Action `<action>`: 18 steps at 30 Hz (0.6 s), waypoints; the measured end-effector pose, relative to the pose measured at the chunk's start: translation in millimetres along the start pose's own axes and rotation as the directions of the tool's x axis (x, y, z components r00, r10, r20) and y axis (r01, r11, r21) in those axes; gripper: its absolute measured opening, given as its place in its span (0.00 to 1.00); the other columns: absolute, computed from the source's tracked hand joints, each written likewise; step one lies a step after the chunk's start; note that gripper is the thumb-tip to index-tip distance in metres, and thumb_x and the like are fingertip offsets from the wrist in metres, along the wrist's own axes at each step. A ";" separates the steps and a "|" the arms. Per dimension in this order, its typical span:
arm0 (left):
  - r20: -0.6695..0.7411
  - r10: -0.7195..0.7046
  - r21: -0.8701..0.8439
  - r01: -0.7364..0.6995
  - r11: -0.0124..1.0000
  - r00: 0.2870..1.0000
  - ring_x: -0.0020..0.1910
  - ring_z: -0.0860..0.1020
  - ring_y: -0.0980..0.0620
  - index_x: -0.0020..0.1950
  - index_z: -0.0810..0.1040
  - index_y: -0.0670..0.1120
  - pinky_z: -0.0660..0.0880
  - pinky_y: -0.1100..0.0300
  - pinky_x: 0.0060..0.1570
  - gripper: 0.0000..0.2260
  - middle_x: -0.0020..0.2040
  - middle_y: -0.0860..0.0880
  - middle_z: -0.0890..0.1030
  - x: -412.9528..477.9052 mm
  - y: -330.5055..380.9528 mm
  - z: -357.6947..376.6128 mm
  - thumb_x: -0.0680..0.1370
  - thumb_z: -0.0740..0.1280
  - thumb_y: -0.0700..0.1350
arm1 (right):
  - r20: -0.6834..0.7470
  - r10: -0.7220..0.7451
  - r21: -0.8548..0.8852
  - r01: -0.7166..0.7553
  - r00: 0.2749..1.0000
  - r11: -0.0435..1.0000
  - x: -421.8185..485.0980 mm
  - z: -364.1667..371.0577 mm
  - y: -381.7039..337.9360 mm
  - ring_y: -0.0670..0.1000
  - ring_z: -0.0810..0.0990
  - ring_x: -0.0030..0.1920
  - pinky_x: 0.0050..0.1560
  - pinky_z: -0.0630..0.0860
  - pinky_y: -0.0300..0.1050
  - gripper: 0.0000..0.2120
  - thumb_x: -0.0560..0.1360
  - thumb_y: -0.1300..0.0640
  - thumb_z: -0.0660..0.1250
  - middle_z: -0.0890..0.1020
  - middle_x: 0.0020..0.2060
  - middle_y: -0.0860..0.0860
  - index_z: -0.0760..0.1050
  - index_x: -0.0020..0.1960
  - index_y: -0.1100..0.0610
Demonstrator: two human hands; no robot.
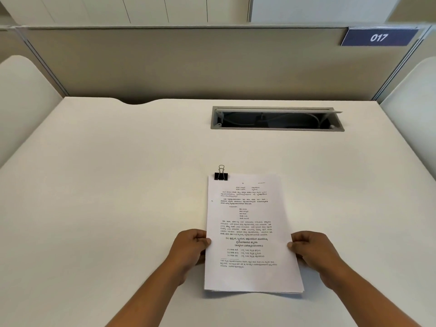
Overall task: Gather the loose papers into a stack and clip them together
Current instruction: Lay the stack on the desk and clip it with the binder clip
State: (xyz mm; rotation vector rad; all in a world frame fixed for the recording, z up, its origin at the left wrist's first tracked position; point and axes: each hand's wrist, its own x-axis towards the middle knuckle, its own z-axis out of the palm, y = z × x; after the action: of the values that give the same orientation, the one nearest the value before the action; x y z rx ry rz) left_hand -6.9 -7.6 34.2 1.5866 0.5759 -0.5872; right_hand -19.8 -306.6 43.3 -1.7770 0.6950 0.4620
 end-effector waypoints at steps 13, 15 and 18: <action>-0.110 0.138 0.043 -0.134 0.990 0.984 0.54 0.84 0.35 0.50 0.84 0.41 0.82 0.47 0.51 0.07 0.51 0.34 0.85 7.5 25.6 -33.2 0.79 0.67 0.32 | 0.072 -0.140 -0.023 0.142 0.987 0.990 17.4 25.2 -47.0 0.57 0.82 0.39 0.47 0.82 0.53 0.05 0.74 0.68 0.69 0.85 0.43 0.66 0.83 0.43 0.61; -0.129 0.163 0.040 -0.159 0.986 0.978 0.53 0.84 0.36 0.50 0.84 0.41 0.83 0.48 0.50 0.07 0.51 0.34 0.85 13.9 37.4 -44.6 0.79 0.67 0.32 | 0.089 -0.160 0.016 0.159 0.983 0.987 22.2 33.2 -63.4 0.59 0.83 0.42 0.51 0.83 0.57 0.05 0.74 0.69 0.69 0.84 0.45 0.68 0.83 0.44 0.62; -0.157 0.192 0.050 -0.186 0.981 0.969 0.46 0.85 0.40 0.51 0.83 0.40 0.82 0.49 0.46 0.07 0.49 0.36 0.85 26.3 57.1 -62.9 0.79 0.67 0.32 | 0.093 -0.175 0.052 0.170 0.980 0.984 32.0 47.3 -87.4 0.65 0.85 0.47 0.50 0.83 0.55 0.04 0.74 0.69 0.69 0.84 0.46 0.67 0.82 0.45 0.64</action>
State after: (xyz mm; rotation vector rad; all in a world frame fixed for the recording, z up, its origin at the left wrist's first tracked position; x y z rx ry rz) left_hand 53.3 50.7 64.1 1.7100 0.5293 -0.3287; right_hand 63.4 -250.5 72.0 -1.7437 0.4750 0.4091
